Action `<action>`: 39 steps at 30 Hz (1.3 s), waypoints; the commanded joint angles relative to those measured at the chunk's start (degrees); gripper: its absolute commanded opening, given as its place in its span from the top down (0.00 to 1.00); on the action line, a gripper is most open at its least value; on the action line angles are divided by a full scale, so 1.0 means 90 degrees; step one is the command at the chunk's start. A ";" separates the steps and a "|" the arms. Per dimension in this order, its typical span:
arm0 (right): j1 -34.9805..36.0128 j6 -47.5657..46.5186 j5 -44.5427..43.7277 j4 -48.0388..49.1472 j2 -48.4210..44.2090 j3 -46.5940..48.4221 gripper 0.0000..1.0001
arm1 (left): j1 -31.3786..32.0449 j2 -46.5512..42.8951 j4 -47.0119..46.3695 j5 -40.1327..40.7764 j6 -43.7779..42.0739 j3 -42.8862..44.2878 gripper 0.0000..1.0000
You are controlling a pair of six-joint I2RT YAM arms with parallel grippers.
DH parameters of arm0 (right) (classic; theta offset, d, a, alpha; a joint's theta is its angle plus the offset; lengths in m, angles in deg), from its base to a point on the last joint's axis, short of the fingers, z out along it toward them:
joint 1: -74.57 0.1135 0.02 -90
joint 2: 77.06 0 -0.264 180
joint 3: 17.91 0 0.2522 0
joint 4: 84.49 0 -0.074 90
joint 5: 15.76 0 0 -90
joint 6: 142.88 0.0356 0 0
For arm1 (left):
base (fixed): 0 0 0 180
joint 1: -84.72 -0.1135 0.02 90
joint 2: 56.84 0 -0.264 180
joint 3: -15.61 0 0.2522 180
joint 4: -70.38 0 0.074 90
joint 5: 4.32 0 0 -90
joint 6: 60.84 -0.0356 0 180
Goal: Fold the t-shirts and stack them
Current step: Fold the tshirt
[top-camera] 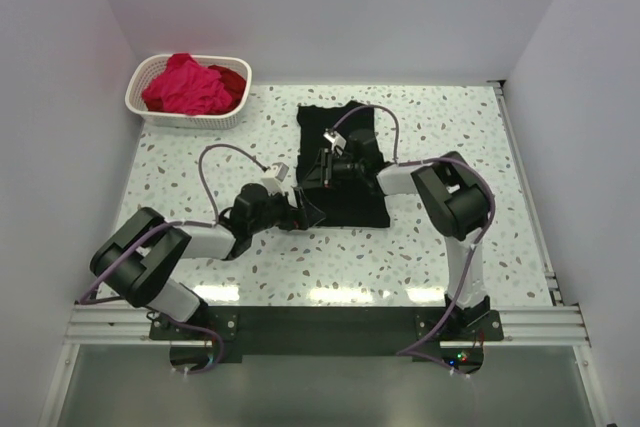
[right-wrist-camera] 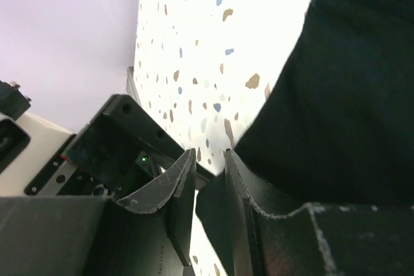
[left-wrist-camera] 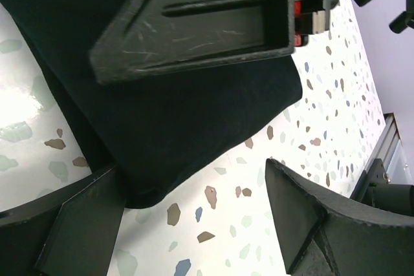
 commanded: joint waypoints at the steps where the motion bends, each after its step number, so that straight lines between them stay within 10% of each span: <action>1: 0.0058 0.0269 0.0289 0.0708 0.0273 0.0448 0.72 | -0.0084 0.0093 -0.0364 -0.0125 0.0030 0.0208 0.12; 28: 0.0077 0.0025 0.0104 0.0346 0.1660 0.0644 0.92 | -0.0240 0.0767 -0.1037 -0.0564 0.0567 0.0315 0.09; 39: 0.0068 -0.0405 -0.0257 -0.0239 0.1640 0.0752 0.94 | -0.0240 0.0446 -0.0737 -0.1521 0.1134 -0.0192 0.38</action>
